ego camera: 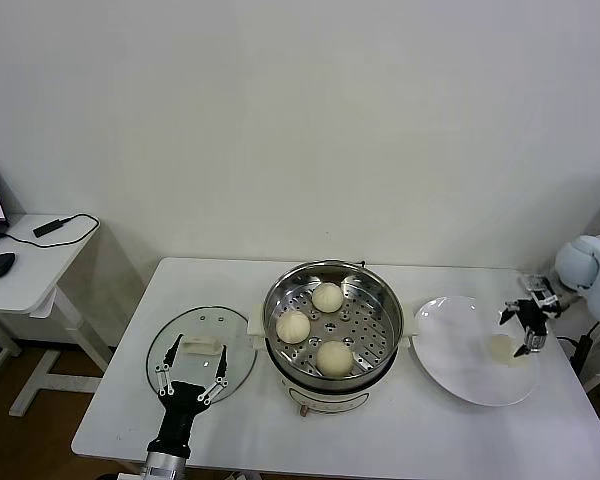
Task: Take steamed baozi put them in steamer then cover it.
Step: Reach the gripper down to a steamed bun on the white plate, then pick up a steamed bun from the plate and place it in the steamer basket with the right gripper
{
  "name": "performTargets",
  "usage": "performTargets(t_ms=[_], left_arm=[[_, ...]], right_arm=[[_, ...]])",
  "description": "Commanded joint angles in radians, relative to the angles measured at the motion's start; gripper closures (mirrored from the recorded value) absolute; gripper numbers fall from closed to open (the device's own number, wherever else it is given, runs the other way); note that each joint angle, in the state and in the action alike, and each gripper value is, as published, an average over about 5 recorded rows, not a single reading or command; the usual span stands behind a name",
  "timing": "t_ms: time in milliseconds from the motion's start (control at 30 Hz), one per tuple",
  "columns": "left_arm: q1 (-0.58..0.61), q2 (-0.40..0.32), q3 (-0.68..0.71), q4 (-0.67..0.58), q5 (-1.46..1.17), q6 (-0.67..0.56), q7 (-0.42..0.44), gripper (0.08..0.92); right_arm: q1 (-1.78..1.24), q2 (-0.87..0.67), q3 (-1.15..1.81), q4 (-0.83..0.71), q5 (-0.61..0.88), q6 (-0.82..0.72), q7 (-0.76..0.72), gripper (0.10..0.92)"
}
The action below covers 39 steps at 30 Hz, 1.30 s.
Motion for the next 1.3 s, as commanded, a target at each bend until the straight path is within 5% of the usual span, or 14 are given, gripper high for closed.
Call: performTargets(t_ms=[33, 600, 733, 900, 1300], left_arm=[[0.000, 0.000, 0.000, 0.000, 0.000, 0.003, -0.002, 0.177], [-0.006, 0.000, -0.003, -0.005, -0.013, 0.014, -0.005, 0.177], [-0.005, -0.001, -0.001, -0.008, -0.013, 0.013, -0.005, 0.177], [-0.006, 0.001, -0.001, -0.017, -0.014, 0.016, -0.005, 0.177], [-0.012, 0.010, 0.006, -0.033, -0.016, 0.026, -0.005, 0.177]], right_arm=[[-0.090, 0.008, 0.060, -0.054, -0.032, -0.005, 0.032, 0.203], [-0.082, 0.017, 0.052, -0.047, -0.014, -0.005, 0.069, 0.205], [-0.073, 0.008, 0.047, -0.028, 0.000, -0.008, 0.070, 0.257], [-0.003, -0.022, -0.004, 0.049, 0.033, -0.017, 0.055, 0.336], [0.524, -0.004, -0.396, 0.346, 0.308, -0.102, -0.155, 0.347]])
